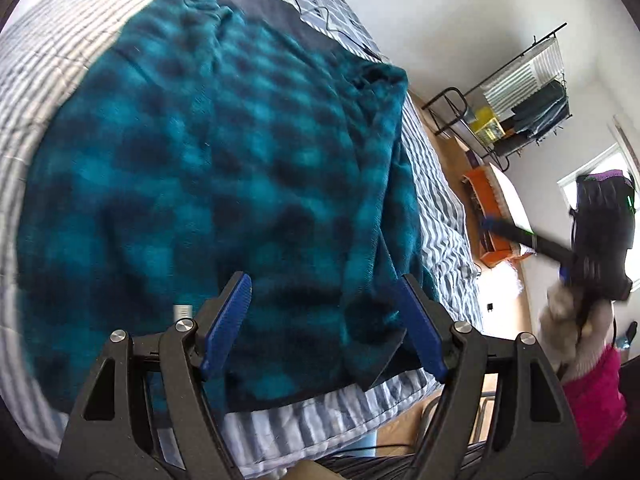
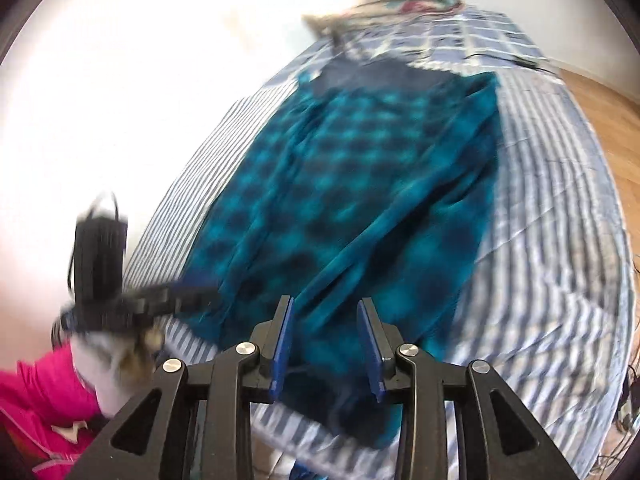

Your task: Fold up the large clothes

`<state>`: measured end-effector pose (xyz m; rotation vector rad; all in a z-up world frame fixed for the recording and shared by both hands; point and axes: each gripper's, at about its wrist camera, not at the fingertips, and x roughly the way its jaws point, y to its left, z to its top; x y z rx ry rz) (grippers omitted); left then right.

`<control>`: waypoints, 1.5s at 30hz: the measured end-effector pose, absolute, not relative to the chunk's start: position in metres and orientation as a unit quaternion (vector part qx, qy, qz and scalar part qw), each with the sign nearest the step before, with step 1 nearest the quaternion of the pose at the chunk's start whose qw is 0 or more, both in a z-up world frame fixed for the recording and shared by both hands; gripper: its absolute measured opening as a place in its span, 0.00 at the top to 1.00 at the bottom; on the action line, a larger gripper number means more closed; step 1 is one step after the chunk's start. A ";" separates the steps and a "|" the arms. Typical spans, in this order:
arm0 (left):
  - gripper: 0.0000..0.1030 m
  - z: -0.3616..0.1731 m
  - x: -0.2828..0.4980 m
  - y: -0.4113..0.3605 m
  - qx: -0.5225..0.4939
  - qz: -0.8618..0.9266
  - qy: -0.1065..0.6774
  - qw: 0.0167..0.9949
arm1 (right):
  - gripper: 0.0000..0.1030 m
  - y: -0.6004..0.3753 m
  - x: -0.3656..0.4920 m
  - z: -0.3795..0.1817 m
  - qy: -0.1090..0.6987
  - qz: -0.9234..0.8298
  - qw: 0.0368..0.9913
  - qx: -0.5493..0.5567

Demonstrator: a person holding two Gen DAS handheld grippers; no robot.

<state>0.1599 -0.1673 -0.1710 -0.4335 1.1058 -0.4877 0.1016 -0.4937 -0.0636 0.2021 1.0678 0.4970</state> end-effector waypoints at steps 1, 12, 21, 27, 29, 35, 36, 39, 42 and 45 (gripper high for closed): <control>0.26 -0.172 0.161 -0.170 -0.204 -0.231 0.516 0.799 | 0.66 -0.499 0.109 -0.063 0.500 0.228 0.830 0.099; 0.35 -0.201 0.175 -0.197 -0.208 -0.256 0.535 0.778 | 0.52 -0.538 0.204 -0.076 0.468 0.169 0.854 0.151; 0.59 -0.214 0.182 -0.211 -0.185 -0.284 0.545 0.767 | 0.52 -0.581 0.307 -0.099 0.442 0.103 0.852 0.262; 0.72 -0.215 0.184 -0.220 -0.174 -0.301 0.542 0.765 | 0.52 -0.590 0.362 -0.117 0.438 0.074 0.847 0.292; 0.78 -0.213 0.183 -0.222 -0.171 -0.308 0.540 0.765 | 0.57 -0.587 0.376 -0.126 0.447 0.061 0.845 0.288; 0.96 -0.206 0.181 -0.226 -0.167 -0.326 0.534 0.762 | 0.98 -0.566 0.382 -0.118 0.444 0.046 0.864 0.234; 0.97 -0.205 0.179 -0.226 -0.168 -0.329 0.533 0.761 | 0.98 -0.559 0.380 -0.110 0.439 0.043 0.873 0.209; 0.98 -0.200 0.172 -0.227 -0.173 -0.338 0.525 0.762 | 0.99 -0.534 0.375 -0.087 0.424 0.056 0.890 0.157; 0.99 -0.198 0.167 -0.232 -0.171 -0.351 0.521 0.759 | 0.99 -0.504 0.378 -0.071 0.417 0.074 0.900 0.102; 0.99 -0.196 0.164 -0.236 -0.161 -0.355 0.517 0.762 | 0.99 -0.465 0.389 -0.073 0.426 0.101 0.898 0.048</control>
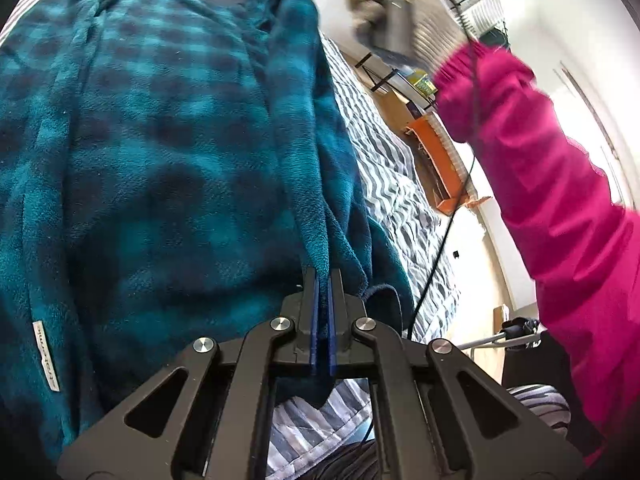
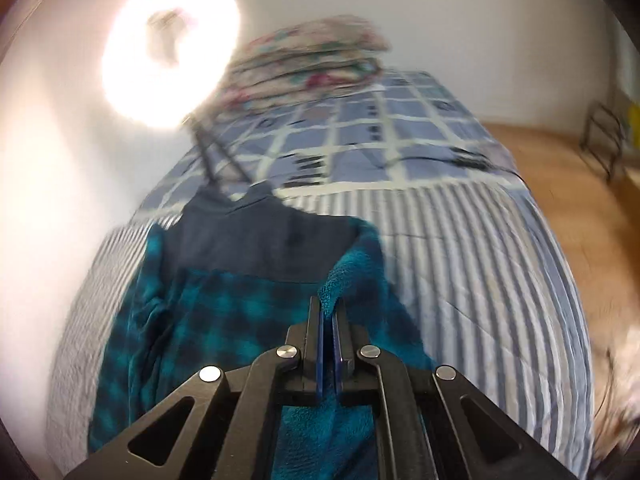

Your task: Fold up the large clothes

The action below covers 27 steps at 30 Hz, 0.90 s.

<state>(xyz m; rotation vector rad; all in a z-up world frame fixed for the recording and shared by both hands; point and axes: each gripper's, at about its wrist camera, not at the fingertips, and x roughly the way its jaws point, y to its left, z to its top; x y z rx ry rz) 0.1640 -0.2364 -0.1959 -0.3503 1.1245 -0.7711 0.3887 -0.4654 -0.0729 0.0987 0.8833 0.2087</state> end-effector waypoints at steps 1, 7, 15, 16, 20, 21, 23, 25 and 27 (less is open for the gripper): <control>0.99 -0.196 0.164 -0.236 -0.161 -0.355 0.516 0.763 | 0.99 -0.456 0.393 -0.077 0.431 0.106 0.896 0.037; 0.99 -0.200 0.167 -0.232 -0.167 -0.347 0.518 0.764 | 0.99 -0.414 0.427 -0.124 0.461 0.143 0.876 0.020; 0.99 -0.210 0.166 -0.229 -0.164 -0.338 0.530 0.760 | 0.96 -0.402 0.443 -0.178 0.505 0.147 0.851 0.006; 0.99 -0.208 0.165 -0.228 -0.162 -0.336 0.530 0.762 | 0.86 -0.405 0.441 -0.173 0.502 0.149 0.852 0.014; 0.99 -0.194 0.160 -0.227 -0.143 -0.332 0.515 0.777 | 0.73 -0.435 0.412 -0.123 0.464 0.170 0.868 0.052; 0.99 -0.189 0.157 -0.226 -0.134 -0.328 0.511 0.784 | 0.73 -0.444 0.402 -0.111 0.456 0.174 0.871 0.060; 0.99 -0.181 0.153 -0.223 -0.129 -0.322 0.504 0.791 | 0.73 -0.462 0.377 -0.092 0.450 0.171 0.874 0.066; 0.99 -0.172 0.149 -0.219 -0.126 -0.316 0.497 0.798 | 0.73 -0.474 0.348 -0.083 0.452 0.183 0.870 0.071; 0.98 -0.163 0.144 -0.212 -0.130 -0.306 0.490 0.806 | 0.73 -0.482 0.308 -0.081 0.462 0.193 0.863 0.065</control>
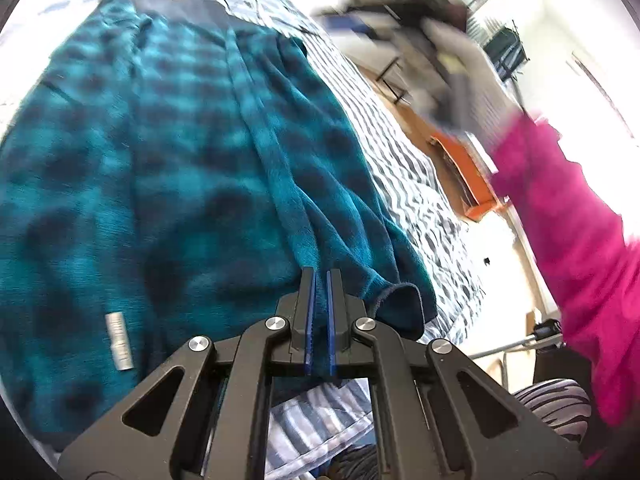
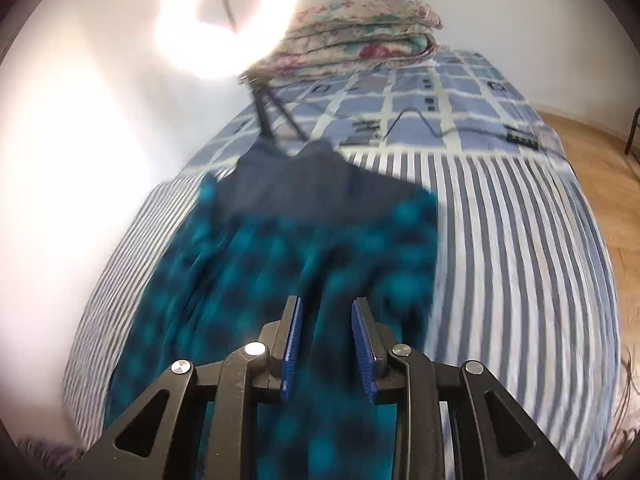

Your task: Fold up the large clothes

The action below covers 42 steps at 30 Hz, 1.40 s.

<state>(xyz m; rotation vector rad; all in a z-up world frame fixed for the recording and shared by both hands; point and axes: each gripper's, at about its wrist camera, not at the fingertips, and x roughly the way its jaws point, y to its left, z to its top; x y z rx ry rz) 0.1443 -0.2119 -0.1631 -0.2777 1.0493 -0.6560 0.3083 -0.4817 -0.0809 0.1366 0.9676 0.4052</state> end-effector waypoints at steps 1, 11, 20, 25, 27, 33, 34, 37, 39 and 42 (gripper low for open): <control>0.96 -0.160 0.145 -0.207 -0.138 -0.305 0.489 0.806 | 0.73 -0.484 0.293 -0.083 0.466 0.199 0.859 0.066; 0.80 -0.163 0.157 -0.204 -0.161 -0.303 0.508 0.790 | 0.71 -0.488 0.112 -0.134 0.541 0.253 0.794 0.110; 0.93 -0.196 0.159 -0.222 -0.156 -0.295 0.541 0.772 | 0.67 -0.510 0.070 -0.173 0.565 0.218 0.769 0.205; 0.98 -0.196 0.159 -0.212 -0.182 -0.288 0.537 0.772 | 0.97 -0.500 0.081 -0.184 0.575 0.211 0.765 0.201; 0.98 -0.197 0.155 -0.208 -0.154 -0.260 0.541 0.785 | 0.99 -0.496 0.077 -0.175 0.567 0.212 0.776 0.178; 0.98 -0.200 0.139 -0.199 -0.128 -0.231 0.538 0.800 | 0.99 -0.502 0.066 -0.162 0.559 0.205 0.787 0.159; 0.98 -0.194 0.136 -0.196 -0.140 -0.238 0.528 0.803 | 0.95 -0.505 0.066 -0.161 0.557 0.209 0.786 0.166; 0.86 -0.173 0.121 -0.195 -0.143 -0.272 0.502 0.808 | 0.72 -0.516 0.069 -0.157 0.546 0.209 0.789 0.189; 0.68 -0.161 0.112 -0.203 -0.134 -0.306 0.487 0.807 | 0.63 -0.523 0.075 -0.157 0.536 0.214 0.787 0.217; 0.66 -0.157 0.106 -0.226 -0.075 -0.332 0.483 0.807 | 0.63 -0.524 0.089 -0.164 0.540 0.213 0.781 0.232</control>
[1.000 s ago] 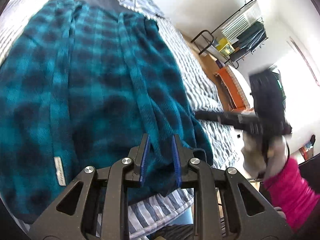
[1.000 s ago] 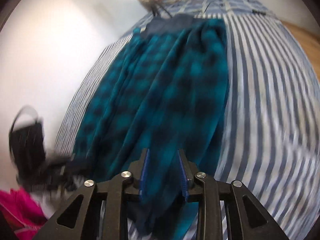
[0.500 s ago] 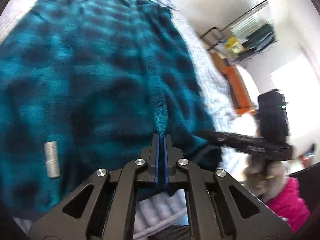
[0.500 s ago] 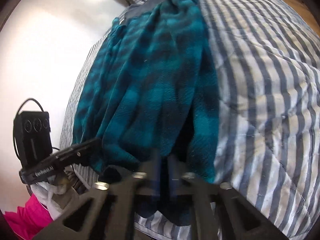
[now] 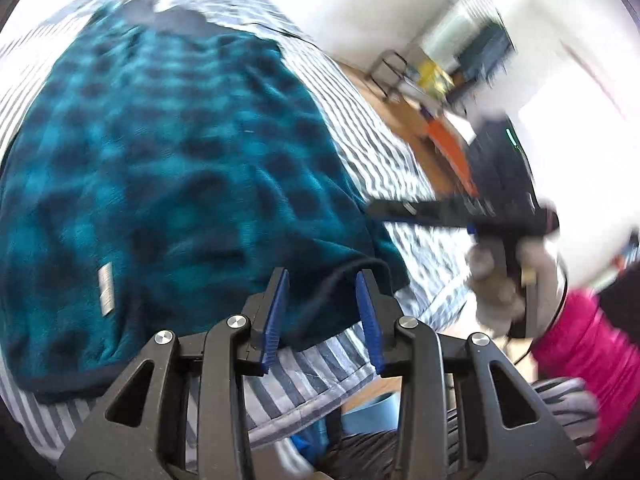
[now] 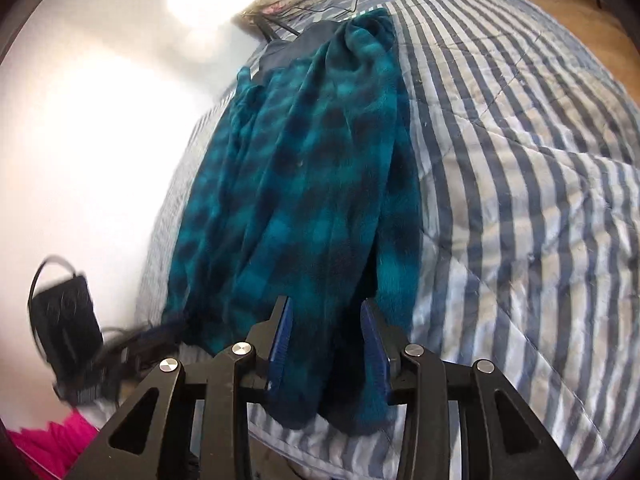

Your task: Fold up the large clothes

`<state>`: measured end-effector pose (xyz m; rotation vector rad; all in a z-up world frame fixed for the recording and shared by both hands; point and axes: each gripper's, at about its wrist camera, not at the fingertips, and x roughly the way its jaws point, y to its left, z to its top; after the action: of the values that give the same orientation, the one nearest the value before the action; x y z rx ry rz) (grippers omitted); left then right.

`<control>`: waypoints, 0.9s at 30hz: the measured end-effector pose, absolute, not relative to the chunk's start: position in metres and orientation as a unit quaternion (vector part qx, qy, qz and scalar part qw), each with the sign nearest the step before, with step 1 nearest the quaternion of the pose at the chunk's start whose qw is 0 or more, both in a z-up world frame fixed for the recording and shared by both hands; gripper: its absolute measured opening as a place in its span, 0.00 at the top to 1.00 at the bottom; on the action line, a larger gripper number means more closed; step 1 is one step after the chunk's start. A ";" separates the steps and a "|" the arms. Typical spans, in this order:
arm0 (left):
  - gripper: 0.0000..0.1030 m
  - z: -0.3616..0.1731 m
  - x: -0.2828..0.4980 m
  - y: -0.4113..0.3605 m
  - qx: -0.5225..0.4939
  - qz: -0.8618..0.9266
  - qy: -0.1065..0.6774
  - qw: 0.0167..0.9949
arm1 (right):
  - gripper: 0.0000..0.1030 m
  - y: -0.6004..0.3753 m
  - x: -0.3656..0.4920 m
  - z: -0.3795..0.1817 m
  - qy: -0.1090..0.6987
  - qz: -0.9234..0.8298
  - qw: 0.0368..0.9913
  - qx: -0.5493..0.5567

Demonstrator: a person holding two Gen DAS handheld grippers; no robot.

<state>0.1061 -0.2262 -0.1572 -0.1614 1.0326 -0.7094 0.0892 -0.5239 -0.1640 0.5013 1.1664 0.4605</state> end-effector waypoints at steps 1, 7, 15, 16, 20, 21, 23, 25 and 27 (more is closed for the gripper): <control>0.66 -0.158 0.108 -0.236 -0.061 -0.336 0.484 0.806 | 0.63 -0.523 0.094 -0.168 0.545 0.212 0.777 0.231; 0.99 -0.181 0.112 -0.270 -0.020 -0.359 0.505 0.785 | 0.98 -0.519 0.108 -0.184 0.562 0.201 0.769 0.229; 0.99 -0.156 0.092 -0.288 -0.042 -0.415 0.474 0.775 | 1.00 -0.538 0.108 -0.137 0.534 0.189 0.802 0.191; 0.99 -0.159 0.092 -0.292 -0.032 -0.416 0.480 0.772 | 1.00 -0.539 0.109 -0.136 0.532 0.183 0.806 0.185; 0.95 -0.165 0.092 -0.291 -0.033 -0.400 0.507 0.763 | 0.82 -0.545 0.110 -0.157 0.559 0.170 0.788 0.193; 0.87 -0.161 0.092 -0.283 -0.045 -0.400 0.502 0.765 | 0.78 -0.545 0.107 -0.158 0.560 0.167 0.789 0.188; 0.73 -0.153 0.093 -0.268 -0.063 -0.392 0.490 0.776 | 0.75 -0.546 0.096 -0.160 0.558 0.168 0.792 0.180; 0.70 -0.148 0.099 -0.251 -0.083 -0.370 0.486 0.788 | 0.70 -0.548 0.083 -0.160 0.556 0.178 0.790 0.186; 0.69 -0.153 0.112 -0.241 -0.115 -0.351 0.495 0.786 | 0.69 -0.549 0.068 -0.159 0.553 0.198 0.782 0.209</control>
<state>0.1120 -0.2407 -0.1526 -0.2468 1.0671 -0.7573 0.0678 -0.5493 -0.1592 0.4502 1.1933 0.4281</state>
